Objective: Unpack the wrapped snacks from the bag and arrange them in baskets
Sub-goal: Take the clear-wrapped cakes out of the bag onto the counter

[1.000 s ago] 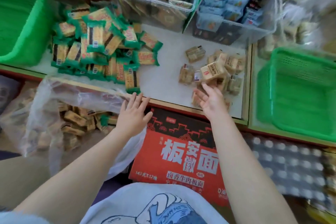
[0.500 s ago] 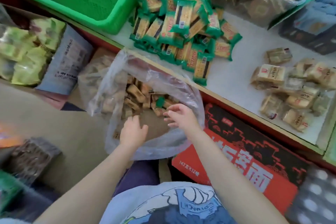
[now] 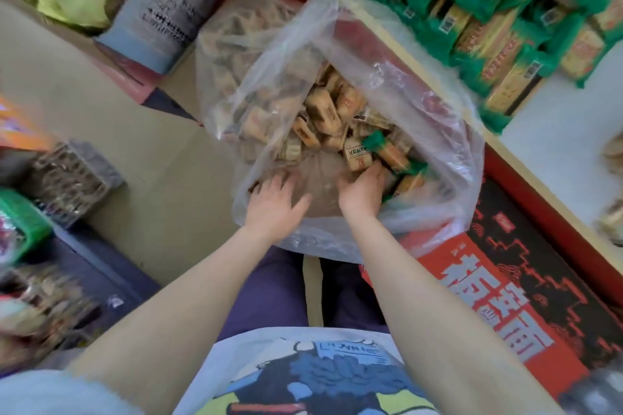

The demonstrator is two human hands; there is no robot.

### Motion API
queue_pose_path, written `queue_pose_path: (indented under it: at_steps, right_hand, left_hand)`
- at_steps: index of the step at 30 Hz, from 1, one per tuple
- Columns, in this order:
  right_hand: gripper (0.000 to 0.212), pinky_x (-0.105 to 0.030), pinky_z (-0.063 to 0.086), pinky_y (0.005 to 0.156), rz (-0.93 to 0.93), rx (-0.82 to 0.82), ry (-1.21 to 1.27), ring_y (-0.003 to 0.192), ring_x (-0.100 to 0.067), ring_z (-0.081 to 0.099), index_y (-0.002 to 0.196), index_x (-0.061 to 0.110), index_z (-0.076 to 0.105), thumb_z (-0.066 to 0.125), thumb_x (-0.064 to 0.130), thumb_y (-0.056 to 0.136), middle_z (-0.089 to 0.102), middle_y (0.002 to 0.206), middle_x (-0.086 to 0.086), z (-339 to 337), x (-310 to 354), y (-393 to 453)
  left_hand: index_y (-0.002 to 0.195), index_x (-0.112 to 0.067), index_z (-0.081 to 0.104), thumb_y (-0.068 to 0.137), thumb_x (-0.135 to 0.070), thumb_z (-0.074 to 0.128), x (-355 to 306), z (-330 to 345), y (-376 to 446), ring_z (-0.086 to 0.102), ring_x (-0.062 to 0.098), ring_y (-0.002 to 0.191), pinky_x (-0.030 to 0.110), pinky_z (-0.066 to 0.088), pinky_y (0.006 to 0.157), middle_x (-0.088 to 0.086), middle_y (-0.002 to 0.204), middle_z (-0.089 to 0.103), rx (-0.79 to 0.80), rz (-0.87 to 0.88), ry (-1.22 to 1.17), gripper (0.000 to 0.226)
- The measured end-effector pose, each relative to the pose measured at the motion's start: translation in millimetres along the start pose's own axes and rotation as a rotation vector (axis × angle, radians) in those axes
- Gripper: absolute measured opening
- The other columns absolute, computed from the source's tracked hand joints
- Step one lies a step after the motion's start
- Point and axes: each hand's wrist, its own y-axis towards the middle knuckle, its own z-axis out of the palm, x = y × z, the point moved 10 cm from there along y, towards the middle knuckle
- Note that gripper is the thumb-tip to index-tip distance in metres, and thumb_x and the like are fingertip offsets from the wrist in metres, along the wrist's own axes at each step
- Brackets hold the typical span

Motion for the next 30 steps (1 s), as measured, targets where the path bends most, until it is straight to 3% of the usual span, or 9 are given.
queue_pose_path:
  at_steps: [5, 12, 14, 16, 19, 21, 24, 27, 30]
  right_hand:
    - [0.075, -0.046, 0.046, 0.094, 0.083, -0.009, -0.101, 0.131, -0.037, 0.045, 0.137, 0.005, 0.035, 0.072, 0.046, 0.086, 0.043, 0.141, -0.018, -2, 3, 14]
    - [0.069, -0.04, 0.045, 0.099, -0.021, 0.273, -0.082, 0.119, -0.033, 0.048, 0.133, 0.016, 0.05, 0.071, 0.053, 0.079, 0.042, 0.137, -0.016, -21, 3, -23]
    - [0.058, -0.035, 0.048, 0.089, -0.09, 0.292, 0.062, 0.105, -0.023, 0.054, 0.122, 0.024, 0.051, 0.073, 0.049, 0.075, 0.05, 0.128, -0.009, -47, 6, -42]
    - [0.049, -0.035, 0.053, 0.085, -0.223, 0.284, 0.208, 0.098, -0.02, 0.06, 0.115, 0.032, 0.049, 0.079, 0.037, 0.076, 0.058, 0.117, -0.004, -88, 18, -61]
    - [0.053, -0.042, 0.059, 0.08, -0.371, 0.51, 0.389, 0.089, -0.027, 0.069, 0.116, 0.042, 0.051, 0.077, 0.011, 0.082, 0.066, 0.108, -0.009, -146, 34, -94]
    - [0.059, -0.046, 0.059, 0.08, -0.451, 0.622, 0.472, 0.085, -0.029, 0.07, 0.124, 0.044, 0.055, 0.073, 0.004, 0.085, 0.068, 0.108, -0.017, -191, 33, -111]
    - [0.058, -0.04, 0.057, 0.079, -0.458, 0.425, 0.697, 0.085, -0.028, 0.068, 0.134, 0.038, 0.052, 0.068, 0.002, 0.091, 0.067, 0.101, -0.017, -269, 9, -106]
    - [0.029, -0.036, 0.058, 0.074, -0.298, 0.162, 1.045, 0.09, -0.029, 0.069, 0.129, 0.021, 0.053, 0.057, 0.014, 0.101, 0.071, 0.097, -0.011, -329, -41, -92]
    - [0.033, -0.042, 0.059, 0.08, -0.213, 0.165, 1.031, 0.096, -0.029, 0.071, 0.126, 0.012, 0.056, 0.058, 0.032, 0.1, 0.071, 0.112, -0.012, -348, -85, -92]
  left_hand:
    - [0.155, -0.022, 0.031, 0.101, -0.058, 0.031, 4, -2, 0, 0.029, 0.026, 0.145, 0.044, 0.024, 0.117, 0.007, 0.16, 0.032, 0.009, -0.002, -0.064, 0.065]
    - [0.156, -0.022, 0.028, 0.1, -0.065, 0.023, -2, -5, -11, 0.029, 0.028, 0.146, 0.045, 0.024, 0.116, 0.009, 0.159, 0.033, 0.146, -0.042, -0.218, 0.071]
    - [0.149, -0.019, 0.044, 0.097, -0.069, 0.025, -16, -18, -19, 0.038, 0.025, 0.141, 0.042, 0.031, 0.114, 0.007, 0.149, 0.047, 0.13, -0.053, -0.42, 0.075]
    - [0.128, -0.02, 0.063, 0.097, -0.065, 0.035, -44, -40, -31, 0.056, 0.018, 0.124, 0.036, 0.04, 0.103, -0.004, 0.128, 0.063, 0.09, -0.084, -0.725, 0.06]
    - [0.115, -0.021, 0.066, 0.1, -0.04, 0.052, -107, -65, -54, 0.072, 0.017, 0.096, 0.031, 0.055, 0.079, 0.005, 0.113, 0.072, 0.173, -0.073, -1.206, 0.027]
    - [0.118, -0.019, 0.064, 0.094, -0.023, 0.065, -158, -84, -72, 0.073, 0.021, 0.09, 0.035, 0.059, 0.07, 0.01, 0.108, 0.072, 0.248, 0.073, -1.381, 0.024]
    - [0.127, -0.019, 0.062, 0.082, -0.018, 0.074, -234, -106, -97, 0.071, 0.03, 0.094, 0.042, 0.058, 0.077, 0.016, 0.113, 0.071, 0.344, 0.264, -1.377, 0.046]
    - [0.131, -0.009, 0.056, 0.081, -0.007, 0.075, -307, -102, -114, 0.071, 0.035, 0.101, 0.043, 0.06, 0.084, 0.019, 0.116, 0.069, 0.393, 0.349, -1.32, 0.053]
    - [0.125, -0.005, 0.056, 0.086, -0.003, 0.074, -371, -86, -127, 0.071, 0.032, 0.098, 0.039, 0.061, 0.08, 0.02, 0.114, 0.069, 0.366, 0.416, -1.237, 0.043]
